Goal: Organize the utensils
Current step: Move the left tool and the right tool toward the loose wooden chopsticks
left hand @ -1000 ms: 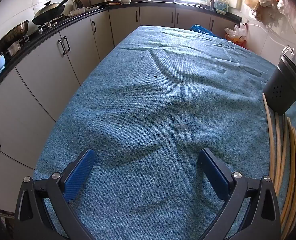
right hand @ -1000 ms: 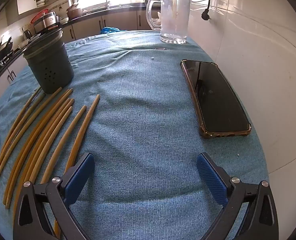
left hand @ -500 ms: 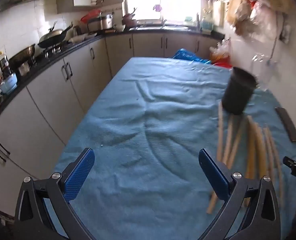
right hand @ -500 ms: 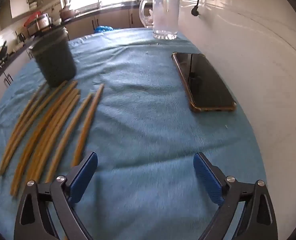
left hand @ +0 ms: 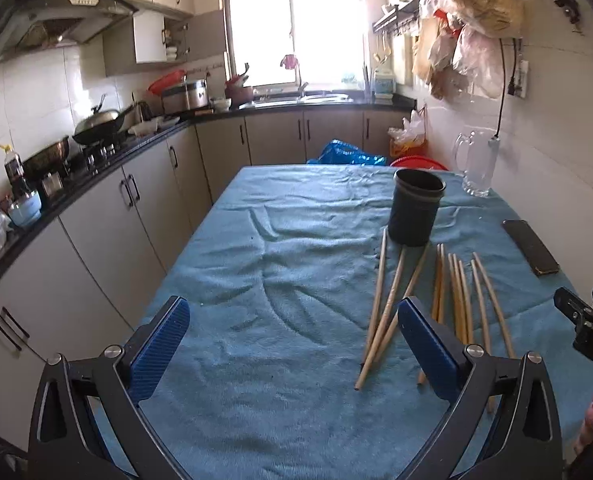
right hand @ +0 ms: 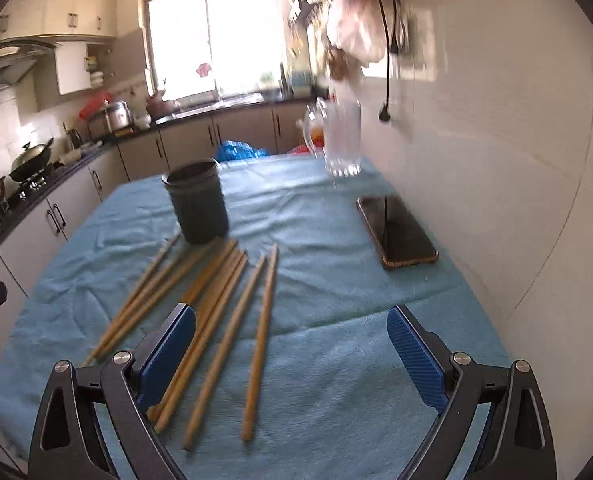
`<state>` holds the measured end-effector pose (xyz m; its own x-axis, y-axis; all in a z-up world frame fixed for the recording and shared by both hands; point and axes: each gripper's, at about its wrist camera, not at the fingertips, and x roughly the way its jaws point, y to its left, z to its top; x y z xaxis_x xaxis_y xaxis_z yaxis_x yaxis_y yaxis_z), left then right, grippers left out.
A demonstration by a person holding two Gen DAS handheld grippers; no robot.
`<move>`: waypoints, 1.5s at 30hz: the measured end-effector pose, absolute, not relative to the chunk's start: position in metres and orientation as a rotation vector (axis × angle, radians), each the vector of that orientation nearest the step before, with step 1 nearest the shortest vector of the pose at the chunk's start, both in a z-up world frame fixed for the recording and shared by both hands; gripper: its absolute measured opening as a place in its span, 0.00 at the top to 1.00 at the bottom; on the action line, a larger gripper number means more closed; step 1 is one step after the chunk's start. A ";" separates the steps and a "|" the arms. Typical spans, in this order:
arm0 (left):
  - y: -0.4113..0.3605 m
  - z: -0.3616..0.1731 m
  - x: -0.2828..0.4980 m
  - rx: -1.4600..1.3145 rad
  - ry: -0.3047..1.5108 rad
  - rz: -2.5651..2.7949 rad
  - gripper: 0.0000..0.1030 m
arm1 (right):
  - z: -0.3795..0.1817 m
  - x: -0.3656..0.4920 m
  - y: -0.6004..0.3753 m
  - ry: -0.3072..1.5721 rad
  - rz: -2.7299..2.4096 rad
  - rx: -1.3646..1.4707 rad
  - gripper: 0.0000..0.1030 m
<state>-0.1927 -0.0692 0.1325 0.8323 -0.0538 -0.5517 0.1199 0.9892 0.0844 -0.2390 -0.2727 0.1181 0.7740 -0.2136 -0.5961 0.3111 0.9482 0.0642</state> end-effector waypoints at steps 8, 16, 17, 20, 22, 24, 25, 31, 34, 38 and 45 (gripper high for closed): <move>-0.079 0.145 -0.216 0.146 0.544 -0.110 0.00 | 0.135 -0.260 -0.252 0.562 -0.276 0.108 0.05; -0.083 0.145 -0.220 0.153 0.559 -0.139 0.00 | 0.145 -0.272 -0.250 0.524 -0.298 0.098 0.04; -0.085 0.144 -0.220 0.155 0.560 -0.141 0.00 | 0.146 -0.273 -0.249 0.519 -0.302 0.094 0.04; -0.083 0.142 -0.222 0.158 0.560 -0.145 0.00 | 0.148 -0.276 -0.249 0.509 -0.309 0.087 0.04; -0.083 0.141 -0.222 0.155 0.561 -0.145 0.00 | 0.149 -0.277 -0.248 0.503 -0.311 0.084 0.04; -0.083 0.140 -0.221 0.151 0.564 -0.144 0.00 | 0.149 -0.278 -0.247 0.499 -0.311 0.083 0.04; -0.083 0.140 -0.220 0.150 0.566 -0.144 0.00 | 0.149 -0.278 -0.247 0.499 -0.311 0.084 0.04; -0.079 0.136 -0.217 0.141 0.579 -0.148 0.00 | 0.147 -0.276 -0.249 0.508 -0.314 0.094 0.04; -0.079 0.132 -0.215 0.139 0.589 -0.150 0.00 | 0.145 -0.275 -0.249 0.516 -0.312 0.099 0.04; -0.078 0.126 -0.212 0.138 0.604 -0.151 0.00 | 0.142 -0.273 -0.248 0.526 -0.309 0.101 0.04; -0.079 0.118 -0.205 0.142 0.627 -0.153 0.00 | 0.135 -0.267 -0.246 0.549 -0.307 0.105 0.04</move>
<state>-0.2055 -0.0792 0.1176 0.7993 -0.0988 -0.5928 0.1846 0.9791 0.0857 -0.2665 -0.2464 0.1354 0.8087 -0.2588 -0.5282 0.3146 0.9491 0.0166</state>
